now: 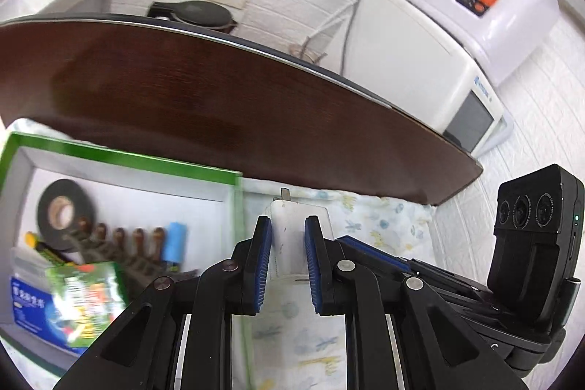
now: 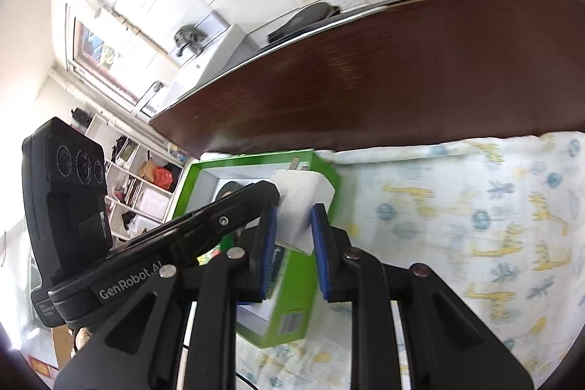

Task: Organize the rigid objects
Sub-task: 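Carry the white charger plug into the green-rimmed box and release it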

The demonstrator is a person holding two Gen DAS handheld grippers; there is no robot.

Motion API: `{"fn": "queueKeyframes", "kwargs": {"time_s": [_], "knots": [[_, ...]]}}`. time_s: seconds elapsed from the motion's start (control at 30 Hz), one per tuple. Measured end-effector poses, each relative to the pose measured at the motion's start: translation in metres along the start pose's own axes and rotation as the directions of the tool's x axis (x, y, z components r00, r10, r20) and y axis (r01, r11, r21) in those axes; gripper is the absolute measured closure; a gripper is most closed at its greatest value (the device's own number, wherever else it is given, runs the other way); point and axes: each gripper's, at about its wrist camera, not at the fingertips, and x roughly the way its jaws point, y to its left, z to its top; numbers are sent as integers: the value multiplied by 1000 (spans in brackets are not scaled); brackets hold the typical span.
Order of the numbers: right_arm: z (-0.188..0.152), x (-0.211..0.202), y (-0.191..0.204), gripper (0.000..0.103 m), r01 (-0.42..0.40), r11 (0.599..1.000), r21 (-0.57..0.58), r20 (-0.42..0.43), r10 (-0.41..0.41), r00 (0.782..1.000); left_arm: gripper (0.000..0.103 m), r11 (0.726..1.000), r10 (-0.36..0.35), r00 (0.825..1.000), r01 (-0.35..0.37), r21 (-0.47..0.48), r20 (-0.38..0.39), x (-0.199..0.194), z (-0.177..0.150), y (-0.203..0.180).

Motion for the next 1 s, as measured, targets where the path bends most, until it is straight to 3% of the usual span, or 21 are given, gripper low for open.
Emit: {"fn": "queueKeyframes", "kwargs": {"time_s": [0.4,0.67,0.8,1.0], "knots": [[-12,83,96,82,-70,991,-113,-132,55,990,87,990,70,995,-60,-129,72,-60,-11,107],[-23,130,132,82,-76,988,-134,-197,49,979,87,975,78,994,-60,-214,77,-70,-12,164],[-27,146,137,83,-55,989,-138,-213,24,977,87,968,74,996,-58,-242,57,-65,-13,181],[-30,144,140,82,-6,985,-170,-207,-30,978,87,978,111,991,-97,-185,68,-68,-19,175]]}}
